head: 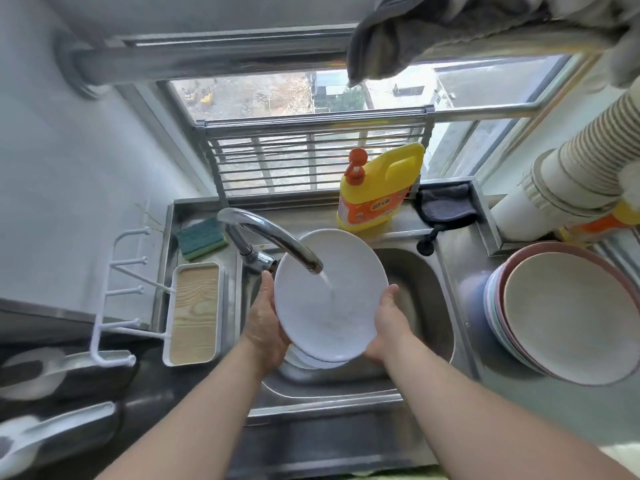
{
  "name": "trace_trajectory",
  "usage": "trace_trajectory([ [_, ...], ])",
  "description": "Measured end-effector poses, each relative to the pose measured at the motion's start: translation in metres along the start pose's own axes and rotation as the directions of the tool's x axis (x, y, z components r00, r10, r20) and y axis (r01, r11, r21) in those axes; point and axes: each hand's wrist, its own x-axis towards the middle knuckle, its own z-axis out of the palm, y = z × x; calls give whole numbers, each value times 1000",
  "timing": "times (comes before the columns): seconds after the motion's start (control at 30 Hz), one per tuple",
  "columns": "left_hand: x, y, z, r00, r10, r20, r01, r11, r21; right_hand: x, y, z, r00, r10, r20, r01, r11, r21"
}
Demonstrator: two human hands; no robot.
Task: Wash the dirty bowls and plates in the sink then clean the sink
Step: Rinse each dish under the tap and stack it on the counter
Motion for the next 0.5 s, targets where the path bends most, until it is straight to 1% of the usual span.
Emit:
trace_trajectory([
  [0.03,-7,4,-2,1000,16,3,-16,999,-32,-1,4,9,998,-19,-58,16,998,-59],
  [0.07,-7,3,-7,999,34,8,-33,999,-32,-3,8,17,996,-42,-81,35,995,-95],
  [0.1,-12,7,-9,999,52,2,-52,998,-37,4,13,23,998,-12,-67,8,999,-52],
  [0.13,-11,9,-15,996,87,-3,-87,996,-7,1,17,32,998,20,-61,-21,999,-28],
  [0.23,-10,12,-23,984,176,-39,-173,982,77,-36,19,45,996,86,-10,-87,992,-88],
  [0.27,-6,9,-29,980,193,-40,-187,975,117,-42,18,45,996,88,-33,-91,988,-121],
  [0.3,-4,6,-31,980,191,-54,-180,970,162,-41,16,39,998,55,-41,-59,994,-94],
  [0.33,0,1,-35,982,171,-76,-155,970,188,-37,16,30,998,7,-70,-17,988,-153],
  [0.37,2,-2,-34,985,130,-110,-107,975,194,-33,13,21,997,11,-78,-28,974,-224],
  [0.4,5,-7,-33,986,85,-140,-62,985,160,-29,8,9,995,25,-92,-48,966,-253],
  [0.43,4,-10,-27,985,32,-169,-13,994,113,-20,5,-3,992,93,-85,-109,972,-207],
  [0.47,6,-16,-24,983,-25,-183,34,998,51,-22,0,-10,990,126,-67,-136,973,-186],
  [0.5,6,-20,-19,977,-102,-190,98,995,-28,-31,-10,-13,992,116,-39,-121,979,-162],
])
